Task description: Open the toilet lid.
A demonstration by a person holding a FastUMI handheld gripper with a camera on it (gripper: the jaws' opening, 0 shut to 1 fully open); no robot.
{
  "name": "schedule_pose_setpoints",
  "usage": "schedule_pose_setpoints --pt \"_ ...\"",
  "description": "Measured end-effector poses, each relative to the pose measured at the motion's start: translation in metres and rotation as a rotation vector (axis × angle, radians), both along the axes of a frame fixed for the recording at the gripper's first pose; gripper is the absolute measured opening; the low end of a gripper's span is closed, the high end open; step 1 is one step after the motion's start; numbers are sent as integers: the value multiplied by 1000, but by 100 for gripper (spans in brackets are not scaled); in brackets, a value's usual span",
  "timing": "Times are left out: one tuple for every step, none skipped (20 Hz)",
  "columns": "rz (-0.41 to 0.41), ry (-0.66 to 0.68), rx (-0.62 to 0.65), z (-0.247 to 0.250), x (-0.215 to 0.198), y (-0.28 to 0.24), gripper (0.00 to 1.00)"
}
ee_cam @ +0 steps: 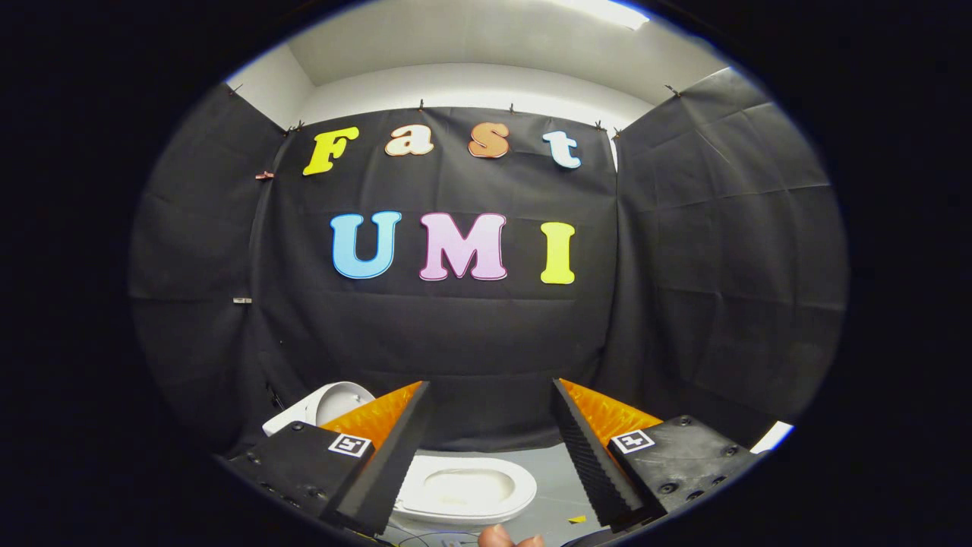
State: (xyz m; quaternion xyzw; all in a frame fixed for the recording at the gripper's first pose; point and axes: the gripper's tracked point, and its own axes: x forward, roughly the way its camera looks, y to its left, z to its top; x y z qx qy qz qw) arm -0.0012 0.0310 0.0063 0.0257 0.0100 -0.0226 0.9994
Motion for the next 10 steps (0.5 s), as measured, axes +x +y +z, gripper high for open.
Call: schedule_pose_setpoints --pt "2 1 -1 0 1 1 99" --pt "3 1 -3 0 2 2 99" --pt "5 0 -5 1 1 3 99" --pt "6 -2 -7 1 2 3 99" --pt "7 -3 -8 2 2 4 99" --pt "8 -4 -9 3 1 5 99" --pt "9 -5 -9 4 1 5 99" --pt "10 -7 -8 5 1 6 99" --pt "10 -8 -9 5 1 6 99" --pt "10 -10 -10 6 0 6 99"
